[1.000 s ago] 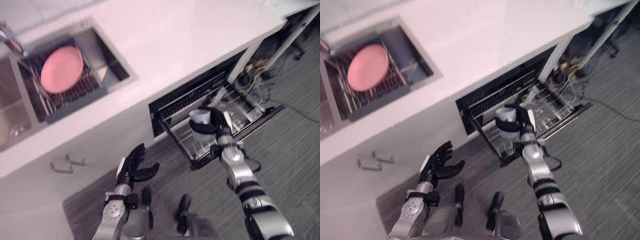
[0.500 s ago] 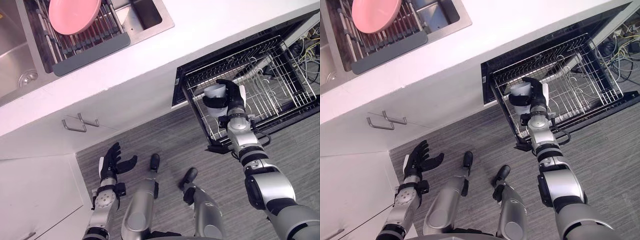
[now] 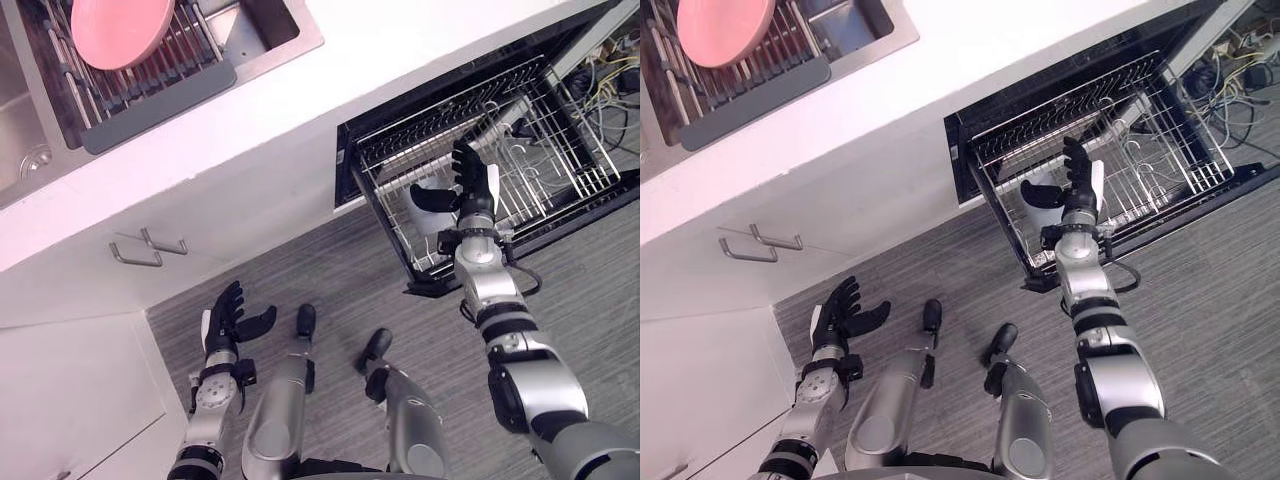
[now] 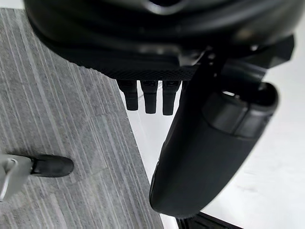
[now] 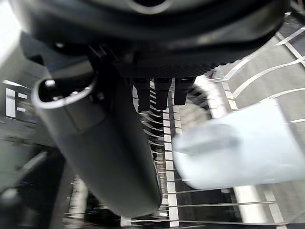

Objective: Walk over to the sink, pick up the cup, carry it to the dishwasher, place the cup inside the dishwasher, then close the dishwasher door

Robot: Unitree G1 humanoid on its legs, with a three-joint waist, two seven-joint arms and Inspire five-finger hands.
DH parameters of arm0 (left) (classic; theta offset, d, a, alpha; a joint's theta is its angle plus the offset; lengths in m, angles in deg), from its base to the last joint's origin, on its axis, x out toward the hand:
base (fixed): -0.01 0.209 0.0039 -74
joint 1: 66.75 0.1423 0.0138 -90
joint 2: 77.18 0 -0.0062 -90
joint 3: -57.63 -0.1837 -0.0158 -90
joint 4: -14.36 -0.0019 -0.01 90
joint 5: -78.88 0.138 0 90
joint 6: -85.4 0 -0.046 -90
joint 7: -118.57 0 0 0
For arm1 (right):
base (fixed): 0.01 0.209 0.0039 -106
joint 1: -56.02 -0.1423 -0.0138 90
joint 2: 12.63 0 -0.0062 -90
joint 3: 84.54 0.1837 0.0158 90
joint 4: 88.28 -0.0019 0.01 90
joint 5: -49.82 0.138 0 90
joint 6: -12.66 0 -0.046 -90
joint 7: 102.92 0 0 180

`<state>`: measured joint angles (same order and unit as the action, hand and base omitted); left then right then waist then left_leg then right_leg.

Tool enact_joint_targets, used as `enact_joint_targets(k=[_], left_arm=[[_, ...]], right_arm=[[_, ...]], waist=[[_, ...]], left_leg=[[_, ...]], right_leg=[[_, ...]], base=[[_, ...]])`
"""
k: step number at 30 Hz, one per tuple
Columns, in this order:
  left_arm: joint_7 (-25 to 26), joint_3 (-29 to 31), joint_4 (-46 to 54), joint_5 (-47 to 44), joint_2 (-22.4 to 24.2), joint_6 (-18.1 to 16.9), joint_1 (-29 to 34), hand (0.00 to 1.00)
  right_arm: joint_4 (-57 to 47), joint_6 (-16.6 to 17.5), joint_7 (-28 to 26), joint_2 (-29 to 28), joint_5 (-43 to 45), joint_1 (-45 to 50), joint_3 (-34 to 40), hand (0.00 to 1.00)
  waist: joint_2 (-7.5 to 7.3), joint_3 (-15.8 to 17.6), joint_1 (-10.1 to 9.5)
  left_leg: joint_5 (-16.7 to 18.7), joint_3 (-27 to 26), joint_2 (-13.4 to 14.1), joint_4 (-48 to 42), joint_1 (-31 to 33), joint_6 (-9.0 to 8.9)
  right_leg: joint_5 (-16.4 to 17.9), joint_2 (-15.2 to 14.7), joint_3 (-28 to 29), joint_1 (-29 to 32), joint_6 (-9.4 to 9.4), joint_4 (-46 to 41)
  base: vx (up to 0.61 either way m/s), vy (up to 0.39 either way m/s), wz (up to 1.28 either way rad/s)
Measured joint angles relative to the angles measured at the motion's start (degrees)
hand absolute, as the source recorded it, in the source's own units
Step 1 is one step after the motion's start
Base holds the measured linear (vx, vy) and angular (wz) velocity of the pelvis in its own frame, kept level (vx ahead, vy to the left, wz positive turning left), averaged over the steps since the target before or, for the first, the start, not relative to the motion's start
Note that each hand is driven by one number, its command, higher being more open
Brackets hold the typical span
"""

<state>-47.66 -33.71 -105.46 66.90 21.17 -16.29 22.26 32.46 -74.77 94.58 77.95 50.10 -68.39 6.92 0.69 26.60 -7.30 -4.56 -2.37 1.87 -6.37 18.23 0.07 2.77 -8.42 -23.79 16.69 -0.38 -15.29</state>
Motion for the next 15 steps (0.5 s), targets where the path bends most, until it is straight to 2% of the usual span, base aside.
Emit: enact_joint_targets(k=[3, 8, 9, 10, 11, 12, 13, 15], left_arm=[[-0.2, 0.0, 0.1, 0.3, 0.3, 0.1, 0.4, 0.9], [-0.7, 0.0, -0.1, 0.9, 1.1, 0.3, 2.1, 0.9], [-0.9, 0.0, -0.7, 0.9, 1.2, 0.5, 2.1, 0.9], [-1.2, 0.0, -1.4, 0.9, 1.4, 0.6, 1.9, 0.9], [-1.3, 0.0, -1.8, 1.0, 1.6, 0.6, 1.9, 0.9], [-1.5, 0.0, -2.5, 1.8, 1.9, 1.1, 2.0, 0.9], [-1.8, -0.1, -3.1, 2.3, 2.0, 1.5, 2.3, 0.9], [-2.0, -0.1, -4.7, 3.0, 2.1, 1.7, 2.7, 0.9]], right_arm=[[-11.2, 1.0, 0.2, -2.7, -0.5, 9.4, 0.6, 0.9], [-26.0, 2.0, 0.1, -6.4, -1.8, 24.8, 3.3, 0.9], [-28.7, 2.0, 0.1, -7.1, -2.1, 27.7, 4.7, 0.9], [-30.8, 2.0, 0.2, -7.7, -2.2, 29.8, 6.1, 0.9], [-31.8, 2.1, 0.2, -7.9, -2.2, 30.4, 6.8, 0.9], [-33.9, 2.1, 0.2, -8.3, -2.2, 31.3, 7.6, 0.9], [-36.2, 2.1, 0.2, -8.6, -2.3, 32.2, 8.0, 0.9], [-40.9, 2.9, -0.1, -10.0, -2.9, 34.1, 7.9, 0.9]], waist=[[-0.7, 0.1, 0.7], [-1.06, -0.3, 3.64], [-1.02, -0.4, 5.24], [-1.18, -0.6, 6.45], [-1.22, -0.7, 6.68], [-1.22, -1.2, 6.71], [-1.28, -2.0, 6.69], [-1.05, -3.5, 6.93]], left_leg=[[0.0, 0.3, -0.4, 1.8, -3.5, -0.17], [0.4, 3.1, -1.7, 3.6, -5.5, -0.09], [1.1, -1.3, -0.1, 2.3, -5.0, 0.01], [2.0, -9.2, 2.9, -0.1, -4.2, 0.13], [2.5, -13.0, 4.3, -1.7, -4.1, 0.52], [4.3, -20.2, 7.0, -4.7, -3.7, 1.67], [5.7, -23.9, 8.2, -6.7, -3.4, 2.19], [7.4, -24.9, 8.1, -9.4, -3.6, 2.34]], right_leg=[[1.7, -0.7, -0.2, -2.5, 0.36, -1.3], [4.7, -2.6, -4.5, -5.7, 1.62, -2.9], [4.6, -3.1, -7.3, -7.2, 1.32, -2.6], [5.0, -3.6, -10.1, -8.6, 1.27, -2.7], [5.1, -3.7, -10.9, -9.1, 1.18, -2.7], [5.3, -4.1, -11.7, -9.8, 1.43, -2.7], [5.7, -4.6, -12.0, -10.1, 2.13, -2.8], [6.2, -5.2, -12.6, -11.6, 3.41, -2.9]], base=[[0.01, 0.006, 0.08], [0.04, 0.001, 0.46], [0.09, 0.013, 1.05], [0.1, 0.023, 1.06], [0.1, 0.061, 0.79], [0.11, 0.095, 0.38], [0.11, 0.109, 0.29], [0.13, 0.118, 0.32]])
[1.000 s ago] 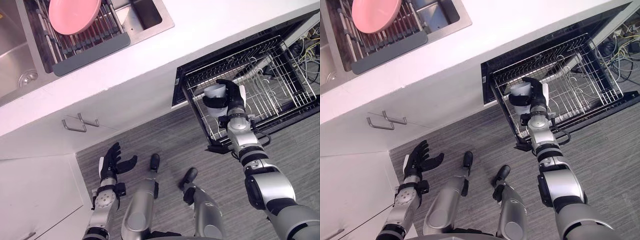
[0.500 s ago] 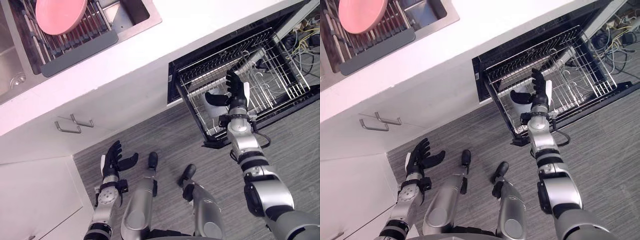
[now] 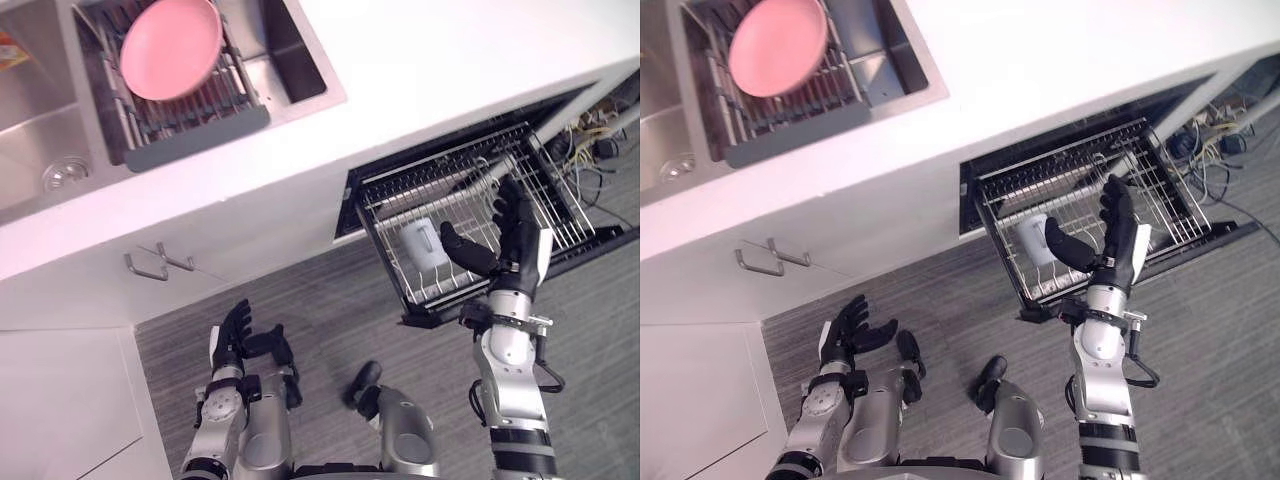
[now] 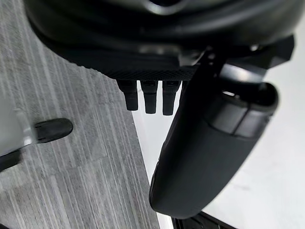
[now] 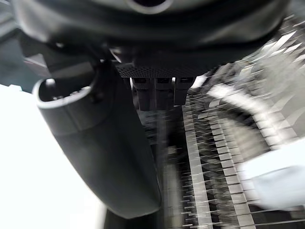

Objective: Walk over to the sink, pick up the cup, carry it to the dishwasher, place the cup inside the dishwasher, then close the dishwasher door

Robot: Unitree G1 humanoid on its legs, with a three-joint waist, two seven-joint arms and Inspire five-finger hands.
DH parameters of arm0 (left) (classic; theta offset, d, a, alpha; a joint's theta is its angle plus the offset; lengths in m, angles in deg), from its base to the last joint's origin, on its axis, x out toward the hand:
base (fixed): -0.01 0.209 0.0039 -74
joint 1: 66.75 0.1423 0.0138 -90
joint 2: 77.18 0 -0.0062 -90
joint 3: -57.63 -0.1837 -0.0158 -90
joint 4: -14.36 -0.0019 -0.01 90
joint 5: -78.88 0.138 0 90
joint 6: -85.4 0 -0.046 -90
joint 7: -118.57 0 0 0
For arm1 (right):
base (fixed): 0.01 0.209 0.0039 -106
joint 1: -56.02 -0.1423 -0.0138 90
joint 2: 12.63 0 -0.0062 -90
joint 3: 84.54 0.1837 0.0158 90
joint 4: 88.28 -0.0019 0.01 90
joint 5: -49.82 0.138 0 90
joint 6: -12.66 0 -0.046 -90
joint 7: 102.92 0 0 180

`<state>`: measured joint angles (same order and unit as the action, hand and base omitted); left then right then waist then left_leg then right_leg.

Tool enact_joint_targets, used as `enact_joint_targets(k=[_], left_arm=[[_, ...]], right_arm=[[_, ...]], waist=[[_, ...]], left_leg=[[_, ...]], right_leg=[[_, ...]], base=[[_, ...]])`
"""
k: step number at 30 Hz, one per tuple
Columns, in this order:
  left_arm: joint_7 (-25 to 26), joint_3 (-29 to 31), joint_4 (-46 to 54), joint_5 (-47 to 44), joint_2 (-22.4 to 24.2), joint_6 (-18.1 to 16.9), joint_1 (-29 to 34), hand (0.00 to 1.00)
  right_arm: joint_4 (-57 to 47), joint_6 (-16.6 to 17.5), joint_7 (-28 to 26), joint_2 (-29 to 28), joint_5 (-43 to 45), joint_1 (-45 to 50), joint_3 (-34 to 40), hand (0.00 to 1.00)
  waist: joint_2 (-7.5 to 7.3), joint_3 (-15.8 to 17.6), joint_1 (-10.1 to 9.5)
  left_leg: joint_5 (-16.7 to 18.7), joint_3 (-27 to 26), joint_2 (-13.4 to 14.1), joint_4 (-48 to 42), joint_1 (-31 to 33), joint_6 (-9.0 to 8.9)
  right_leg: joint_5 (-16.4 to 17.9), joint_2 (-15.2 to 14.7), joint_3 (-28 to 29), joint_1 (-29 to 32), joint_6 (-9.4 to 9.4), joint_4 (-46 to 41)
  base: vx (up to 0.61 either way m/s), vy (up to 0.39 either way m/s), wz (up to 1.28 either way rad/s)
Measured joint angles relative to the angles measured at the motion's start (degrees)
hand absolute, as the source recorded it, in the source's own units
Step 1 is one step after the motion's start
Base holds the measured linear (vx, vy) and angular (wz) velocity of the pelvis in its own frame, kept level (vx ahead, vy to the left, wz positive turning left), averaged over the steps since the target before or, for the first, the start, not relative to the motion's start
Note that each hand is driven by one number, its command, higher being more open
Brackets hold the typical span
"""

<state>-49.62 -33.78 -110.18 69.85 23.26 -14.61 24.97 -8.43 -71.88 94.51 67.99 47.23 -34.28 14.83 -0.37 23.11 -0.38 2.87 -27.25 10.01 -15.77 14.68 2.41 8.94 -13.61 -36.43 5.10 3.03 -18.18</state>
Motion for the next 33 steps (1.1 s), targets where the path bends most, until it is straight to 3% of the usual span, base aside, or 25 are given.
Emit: enact_joint_targets(k=[1, 4, 6, 9, 10, 11, 13, 14, 16, 17, 18, 21, 25, 33], left_arm=[[0.1, -0.1, -0.2, 0.6, 0.0, 0.1, 1.2, 0.9], [0.1, -0.1, -0.3, 1.9, 0.0, 0.1, 2.4, 0.9], [-0.1, -0.3, -1.4, 2.4, 0.0, 0.1, 4.1, 0.9], [-0.7, -0.4, -2.4, 3.6, -0.3, 0.6, 5.5, 0.9], [-0.7, -0.5, -2.4, 4.2, -0.6, 0.7, 6.1, 0.9], [-0.8, -0.5, -2.3, 4.5, -0.7, 0.8, 6.2, 0.9], [-0.8, -1.6, -2.0, 4.6, -1.5, 0.8, 6.9, 0.9], [-0.8, -1.6, -2.0, 4.6, -1.8, 0.8, 6.9, 0.9], [-1.0, -1.8, -2.0, 4.6, -2.4, 0.8, 7.0, 0.9], [-1.0, -1.9, -2.0, 4.6, -2.8, 0.7, 7.1, 0.9], [-1.2, -1.9, -2.7, 4.6, -3.2, 0.8, 7.1, 0.9], [-1.7, -2.4, -2.9, 4.6, -1.8, 0.7, 8.0, 0.9], [-3.3, -2.5, -3.5, 4.6, -0.8, 0.6, 8.8, 0.9], [-3.4, -3.0, -3.6, 4.7, -0.4, 0.4, 8.9, 0.9]], right_arm=[[-3.4, 1.1, 0.0, -1.4, -1.6, 2.0, -0.7, 0.9], [-5.4, 2.6, -0.4, -1.9, -3.4, 2.4, -1.8, 0.9], [-5.9, 3.1, -0.8, -1.9, -5.0, 1.9, -3.5, 0.9], [-5.6, 3.1, -1.2, -1.2, -6.3, 1.8, -5.0, 0.9], [-4.6, 3.1, -1.4, -0.1, -6.7, 1.1, -5.3, 0.9], [-4.0, 3.1, -1.6, 0.7, -6.7, 0.4, -5.3, 0.9], [-1.2, 3.1, -2.7, 4.3, -7.4, -2.3, -6.1, 0.9], [-0.7, 3.2, -2.8, 5.1, -7.8, -3.0, -6.5, 0.9], [1.3, 3.6, -4.0, 9.1, -7.8, -6.0, -7.5, 0.9], [1.6, 3.6, -4.3, 10.6, -7.8, -6.5, -7.6, 0.9], [2.2, 3.8, -4.6, 12.6, -7.7, -7.3, -7.5, 0.9], [5.8, 3.7, -5.9, 16.2, -7.6, -10.0, -7.6, 0.9], [8.2, 3.6, -6.6, 18.6, -7.0, -11.8, -7.6, 0.9], [13.7, 3.6, -7.5, 23.6, -6.1, -16.8, -8.6, 0.9]], waist=[[-0.26, -2.7, 0.15], [-0.45, -4.3, 0.0], [-1.33, -5.4, 0.05], [-2.56, -6.6, 1.1], [-3.28, -7.4, 1.36], [-3.45, -7.6, 1.48], [-3.51, -8.8, 1.87], [-3.58, -8.9, 1.91], [-3.4, -9.3, 2.45], [-3.87, -9.7, 2.39], [-3.93, -10.3, 2.61], [-0.68, -12.5, 1.26], [-0.51, -12.6, 1.08], [-0.4, -13.1, 0.18]], left_leg=[[1.1, 1.1, -1.3, -0.7, -0.2, -0.01], [3.5, 1.7, -2.4, -2.8, -0.9, 0.04], [7.8, 1.9, -4.0, -6.4, -2.3, -0.27], [10.8, 3.9, -6.4, -8.3, -3.4, 1.04], [11.1, 5.5, -7.6, -8.2, -4.0, 1.57], [10.9, 6.4, -8.1, -8.0, -4.3, 2.27], [10.2, 10.5, -8.7, -6.2, -4.8, 2.17], [9.7, 11.4, -9.0, -5.5, -5.1, 1.92], [8.7, 15.2, -10.1, -3.7, -6.2, 1.41], [8.7, 16.6, -11.0, -4.0, -6.2, 1.16], [9.0, 18.4, -11.9, -4.4, -5.9, 0.54], [8.9, 19.3, -9.5, -2.7, -5.3, -1.02], [7.8, 20.1, -9.0, 1.9, -8.7, -2.48], [5.7, 20.6, -9.6, 5.0, -9.8, -2.45]], right_leg=[[0.7, -1.3, -0.8, -1.0, 0.91, -0.3], [2.1, -3.2, -1.3, -2.4, 1.99, -2.3], [5.6, -7.4, -0.7, -3.5, 2.41, -8.5], [5.8, -10.9, 7.0, -1.3, 0.43, -18.3], [4.0, -11.0, 13.6, 1.3, -2.35, -23.3], [2.4, -10.8, 16.7, 2.8, -4.14, -26.1], [7.9, -5.1, 26.2, 6.5, -2.03, -25.0], [8.6, -3.5, 28.3, 7.2, -1.99, -23.6], [8.7, 2.2, 34.4, 9.3, -0.76, -15.9], [6.1, 2.8, 35.3, 9.4, 0.05, -11.4], [3.6, 2.5, 35.5, 9.2, 3.31, -9.2], [1.5, 4.9, 32.7, 6.6, 2.35, -3.1], [0.3, 5.6, 30.5, 1.9, 2.07, 2.4], [-3.8, 5.7, 27.7, -3.0, 2.19, 10.4]], base=[[0.12, 0.103, 0.38], [0.11, 0.107, 0.24], [0.09, 0.125, 0.13], [0.1, 0.089, 0.45], [0.14, 0.052, 0.54], [0.18, 0.035, 0.73], [0.15, -0.01, 0.84], [0.15, -0.044, 0.89], [0.16, -0.07, 1.01], [0.22, -0.144, 1.13], [0.2, -0.134, 0.88], [0.18, -0.089, 0.3], [0.14, -0.048, 0.16], [0.05, 0.033, 0.18]])
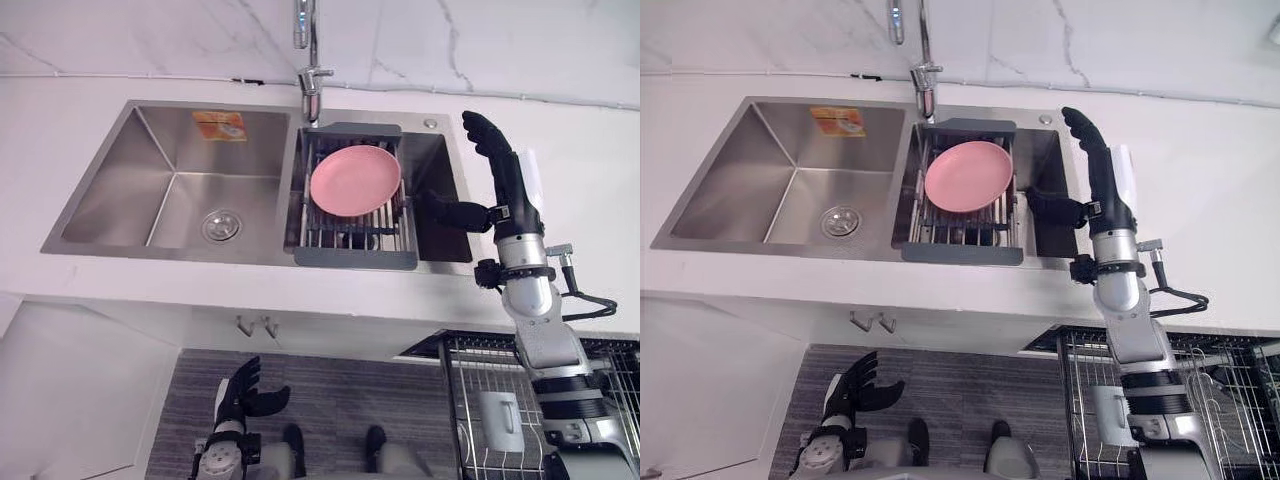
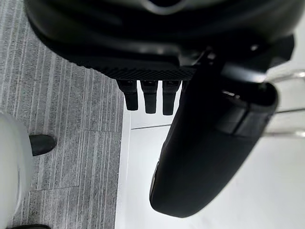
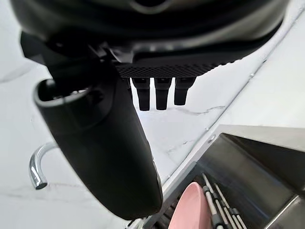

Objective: Walk over to the sink, pick up the cup, carry it to the dishwasher, place the cup inside the dishwasher, then close the dishwasher door

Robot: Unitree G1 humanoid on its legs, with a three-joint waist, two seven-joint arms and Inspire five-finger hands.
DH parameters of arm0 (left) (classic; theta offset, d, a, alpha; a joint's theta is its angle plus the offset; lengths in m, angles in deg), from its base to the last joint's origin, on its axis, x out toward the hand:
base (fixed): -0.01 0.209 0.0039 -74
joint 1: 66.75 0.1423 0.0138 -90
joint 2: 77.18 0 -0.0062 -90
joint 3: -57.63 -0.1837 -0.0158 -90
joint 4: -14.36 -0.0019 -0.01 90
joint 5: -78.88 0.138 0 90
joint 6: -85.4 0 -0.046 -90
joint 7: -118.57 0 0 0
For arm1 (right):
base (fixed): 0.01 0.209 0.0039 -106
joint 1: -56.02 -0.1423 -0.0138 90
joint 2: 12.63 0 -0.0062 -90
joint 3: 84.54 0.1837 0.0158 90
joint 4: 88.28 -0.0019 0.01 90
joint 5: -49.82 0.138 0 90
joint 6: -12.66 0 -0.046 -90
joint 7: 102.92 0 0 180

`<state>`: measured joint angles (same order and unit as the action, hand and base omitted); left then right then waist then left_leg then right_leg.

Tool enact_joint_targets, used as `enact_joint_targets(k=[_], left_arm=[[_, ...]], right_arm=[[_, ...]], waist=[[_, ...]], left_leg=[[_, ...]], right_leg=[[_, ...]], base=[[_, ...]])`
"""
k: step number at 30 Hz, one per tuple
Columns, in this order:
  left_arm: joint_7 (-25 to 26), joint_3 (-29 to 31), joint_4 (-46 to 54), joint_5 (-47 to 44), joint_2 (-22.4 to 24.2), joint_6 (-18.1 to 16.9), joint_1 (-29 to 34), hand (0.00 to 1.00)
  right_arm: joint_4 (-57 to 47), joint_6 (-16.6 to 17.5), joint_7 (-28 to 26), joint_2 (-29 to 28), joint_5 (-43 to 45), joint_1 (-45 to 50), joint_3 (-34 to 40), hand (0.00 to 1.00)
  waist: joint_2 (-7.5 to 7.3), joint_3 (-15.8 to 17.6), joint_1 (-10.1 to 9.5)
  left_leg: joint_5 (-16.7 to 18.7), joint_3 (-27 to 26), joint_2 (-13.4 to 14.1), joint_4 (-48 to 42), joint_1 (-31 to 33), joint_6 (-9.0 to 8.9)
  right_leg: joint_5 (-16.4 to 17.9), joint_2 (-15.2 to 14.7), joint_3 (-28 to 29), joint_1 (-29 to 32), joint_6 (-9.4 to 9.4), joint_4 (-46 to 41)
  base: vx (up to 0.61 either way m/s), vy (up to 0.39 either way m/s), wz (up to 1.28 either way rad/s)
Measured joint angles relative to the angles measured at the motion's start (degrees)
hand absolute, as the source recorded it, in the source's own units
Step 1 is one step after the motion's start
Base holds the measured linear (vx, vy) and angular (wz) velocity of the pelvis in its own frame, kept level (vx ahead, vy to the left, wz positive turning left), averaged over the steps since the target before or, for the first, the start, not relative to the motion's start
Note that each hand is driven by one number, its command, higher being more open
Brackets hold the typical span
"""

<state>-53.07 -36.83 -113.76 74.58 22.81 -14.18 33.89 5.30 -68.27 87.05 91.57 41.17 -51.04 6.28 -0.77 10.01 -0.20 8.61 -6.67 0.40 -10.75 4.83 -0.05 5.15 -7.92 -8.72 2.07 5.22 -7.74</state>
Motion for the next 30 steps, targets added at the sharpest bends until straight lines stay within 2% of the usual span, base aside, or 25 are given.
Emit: enact_joint_targets(k=[6, 7, 15, 21, 27, 30], left_arm=[[0.0, -0.7, -0.1, 1.0, -0.1, -0.1, 0.1, 0.9], [-0.1, -2.1, -0.5, 1.6, 0.1, -0.1, 1.7, 0.9], [0.0, -1.9, -0.5, 1.5, 0.0, 0.0, 1.4, 0.9], [0.1, -1.9, -0.5, 0.8, 0.0, 0.5, 0.4, 0.9], [0.2, -1.9, -0.9, -0.3, 0.0, 0.6, 0.1, 0.9], [0.4, -1.8, -1.0, -0.3, -0.1, 0.6, 0.2, 0.9]], right_arm=[[7.5, -0.1, -1.2, 0.9, -1.0, -3.5, -4.2, 0.9], [14.2, -1.3, -1.1, 1.3, -3.1, -5.2, -8.1, 0.9], [14.2, -1.6, -1.1, 0.8, -4.0, -5.2, -8.0, 0.9], [14.2, -3.7, 0.0, -1.1, -5.0, -5.2, -7.8, 0.9], [14.2, -4.6, 0.8, -1.0, -7.4, -5.2, -7.7, 0.9], [15.1, -4.6, 0.7, -1.0, -8.1, -5.6, -8.0, 0.9]], waist=[[-0.03, -0.5, -0.26], [0.83, -1.3, -0.07], [0.58, -1.4, 0.43], [-0.76, -2.2, 1.14], [-1.48, -2.6, 0.78], [-1.67, -2.5, -0.44]], left_leg=[[-3.1, 2.1, -0.9, 3.4, -0.2, -0.9], [-13.5, 2.8, -0.9, 15.7, -1.5, 0.58], [-13.5, 2.0, -0.7, 15.7, -1.8, 0.53], [-13.1, 1.5, -0.2, 15.7, -1.9, 0.01], [-13.0, 2.7, -0.5, 15.7, -1.1, -0.18], [-13.0, 2.9, -0.7, 15.7, -0.8, -0.2]], right_leg=[[-0.6, -0.7, -2.6, -0.5, 0.37, 0.9], [-5.0, 0.8, -2.8, 2.2, -0.62, 3.7], [-5.0, 0.9, -2.3, 2.2, -0.63, 3.8], [-5.0, 1.1, -2.3, 2.1, -0.64, 3.8], [-4.9, 0.6, -3.8, 1.9, -0.48, 3.8], [-4.9, 0.4, -4.3, 1.9, -0.44, 3.8]], base=[[-0.04, -0.005, 0.25], [-0.03, -0.012, 0.1], [0.0, 0.0, -0.03], [0.0, -0.002, -0.03], [0.01, 0.004, 0.11], [0.02, 0.019, 0.11]])
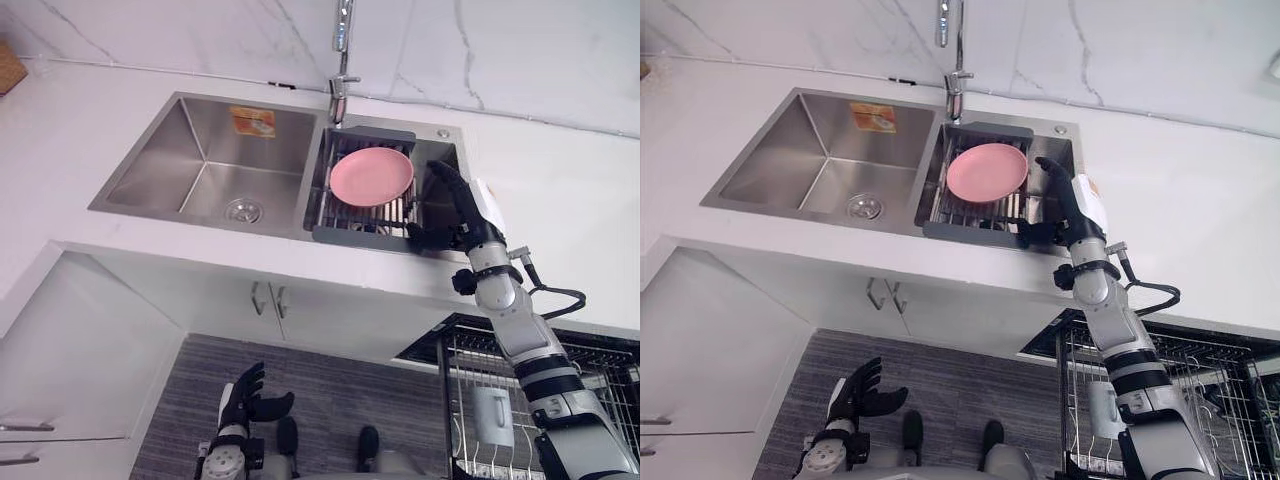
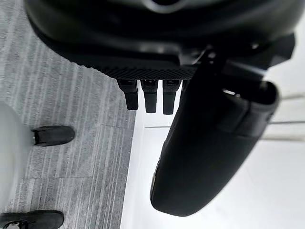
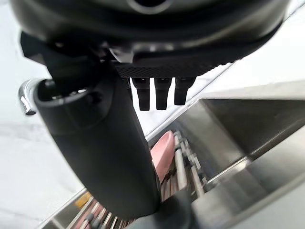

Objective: Walk over to the sink, pick up the cup, carry it to the dishwasher, place the cup inside the dishwasher, then close the dishwasher door

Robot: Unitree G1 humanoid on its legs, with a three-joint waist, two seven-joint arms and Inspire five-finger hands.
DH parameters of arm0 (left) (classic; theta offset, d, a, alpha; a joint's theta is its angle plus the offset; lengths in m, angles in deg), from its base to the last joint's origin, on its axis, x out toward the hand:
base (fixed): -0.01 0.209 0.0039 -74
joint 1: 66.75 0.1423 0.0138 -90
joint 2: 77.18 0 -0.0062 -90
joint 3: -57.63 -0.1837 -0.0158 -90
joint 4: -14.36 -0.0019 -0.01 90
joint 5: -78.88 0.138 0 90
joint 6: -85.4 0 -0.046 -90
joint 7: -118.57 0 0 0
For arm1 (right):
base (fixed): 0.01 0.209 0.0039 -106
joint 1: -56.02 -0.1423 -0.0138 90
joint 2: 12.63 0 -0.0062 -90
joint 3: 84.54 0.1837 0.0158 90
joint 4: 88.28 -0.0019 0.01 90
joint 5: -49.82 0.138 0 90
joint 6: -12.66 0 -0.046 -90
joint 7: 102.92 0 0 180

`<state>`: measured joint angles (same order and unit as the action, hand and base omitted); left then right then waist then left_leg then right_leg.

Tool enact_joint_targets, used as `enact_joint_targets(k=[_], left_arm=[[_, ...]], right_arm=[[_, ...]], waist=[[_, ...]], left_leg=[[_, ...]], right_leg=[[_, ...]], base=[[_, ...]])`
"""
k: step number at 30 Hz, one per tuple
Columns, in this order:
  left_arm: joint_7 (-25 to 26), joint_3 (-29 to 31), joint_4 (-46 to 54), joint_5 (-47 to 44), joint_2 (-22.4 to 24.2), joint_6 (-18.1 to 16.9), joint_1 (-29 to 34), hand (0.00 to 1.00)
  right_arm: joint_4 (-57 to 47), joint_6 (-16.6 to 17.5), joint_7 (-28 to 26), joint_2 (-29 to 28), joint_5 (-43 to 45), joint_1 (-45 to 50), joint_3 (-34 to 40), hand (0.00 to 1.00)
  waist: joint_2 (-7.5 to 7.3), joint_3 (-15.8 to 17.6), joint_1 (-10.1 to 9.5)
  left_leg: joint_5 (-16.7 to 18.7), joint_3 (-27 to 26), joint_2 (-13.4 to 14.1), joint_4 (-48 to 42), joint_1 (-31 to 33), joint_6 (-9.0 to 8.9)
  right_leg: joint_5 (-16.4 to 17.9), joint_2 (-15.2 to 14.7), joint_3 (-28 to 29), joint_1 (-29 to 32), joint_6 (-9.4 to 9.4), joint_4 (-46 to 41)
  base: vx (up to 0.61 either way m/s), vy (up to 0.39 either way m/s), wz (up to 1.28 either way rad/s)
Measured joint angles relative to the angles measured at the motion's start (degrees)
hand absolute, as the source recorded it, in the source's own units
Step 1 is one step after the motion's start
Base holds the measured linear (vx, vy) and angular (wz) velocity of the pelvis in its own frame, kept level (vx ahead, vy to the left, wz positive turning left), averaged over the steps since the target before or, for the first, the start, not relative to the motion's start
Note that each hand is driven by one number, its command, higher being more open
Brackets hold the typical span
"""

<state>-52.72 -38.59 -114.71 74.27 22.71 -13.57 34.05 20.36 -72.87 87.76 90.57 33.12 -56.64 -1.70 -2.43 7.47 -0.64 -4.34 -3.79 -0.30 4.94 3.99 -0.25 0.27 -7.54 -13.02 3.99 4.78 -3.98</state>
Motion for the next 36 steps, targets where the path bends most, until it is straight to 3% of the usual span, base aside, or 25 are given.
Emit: enact_joint_targets(k=[7, 9, 15, 21, 27, 36], left_arm=[[0.1, 0.2, 0.0, 0.0, -0.7, 0.0, 0.1, 0.9], [0.2, 0.4, -0.1, 0.0, -0.8, 0.0, -0.3, 0.9], [0.5, 2.4, -0.2, -1.1, -0.8, 0.0, -1.8, 0.9], [1.0, 2.5, -0.2, -1.1, -0.9, 0.0, -4.3, 0.9], [1.6, 2.6, -0.2, -1.2, -0.6, 0.0, -6.0, 0.9], [2.5, 2.6, -0.2, -2.5, 0.4, 0.0, -8.2, 0.9]], right_arm=[[5.5, 0.0, -0.2, 0.1, -1.5, -5.7, -2.6, 0.9], [6.8, -0.1, -0.3, 0.5, -3.3, -7.2, -3.5, 0.9], [12.5, -1.2, -1.0, 2.2, -8.8, -13.4, -7.2, 0.9], [17.4, -3.3, -1.6, 4.3, -14.8, -22.1, -9.4, 0.9], [19.7, -4.1, -2.2, 4.5, -19.4, -26.3, -11.2, 0.9], [25.1, -6.0, -2.1, 5.5, -21.7, -35.8, -11.3, 0.9]], waist=[[-1.08, 0.6, -0.82], [-1.17, 0.6, -1.37], [-1.54, 0.9, -2.5], [-1.74, 3.8, -3.06], [-1.3, 6.5, -3.17], [0.66, 9.1, -3.36]], left_leg=[[1.7, -1.5, -0.1, -3.1, 2.2, 0.38], [2.4, -1.6, -0.2, -3.2, 2.4, 1.19], [2.8, -1.3, 0.0, -4.9, 3.6, 0.7], [3.5, -0.9, 0.2, -7.5, 5.6, 0.63], [4.9, -0.6, 0.9, -10.7, 7.6, 0.43], [4.9, -0.4, 1.8, -13.3, 10.3, 0.49]], right_leg=[[0.2, -1.0, -1.4, 0.0, 0.3, 0.0], [0.2, -1.1, -1.4, 0.1, 0.31, 0.0], [0.2, -1.0, -1.7, 0.4, 0.29, 0.1], [0.1, -0.9, -2.0, 1.2, 0.19, -0.2], [-0.1, -0.3, -2.1, 1.6, -0.13, -0.3], [-0.4, 0.6, -2.1, 3.4, -0.64, -0.6]], base=[[0.02, 0.02, 0.11], [0.02, 0.007, 0.0], [0.04, -0.004, 0.03], [0.0, -0.005, 0.04], [-0.01, -0.006, 0.0], [-0.01, -0.003, 0.0]])
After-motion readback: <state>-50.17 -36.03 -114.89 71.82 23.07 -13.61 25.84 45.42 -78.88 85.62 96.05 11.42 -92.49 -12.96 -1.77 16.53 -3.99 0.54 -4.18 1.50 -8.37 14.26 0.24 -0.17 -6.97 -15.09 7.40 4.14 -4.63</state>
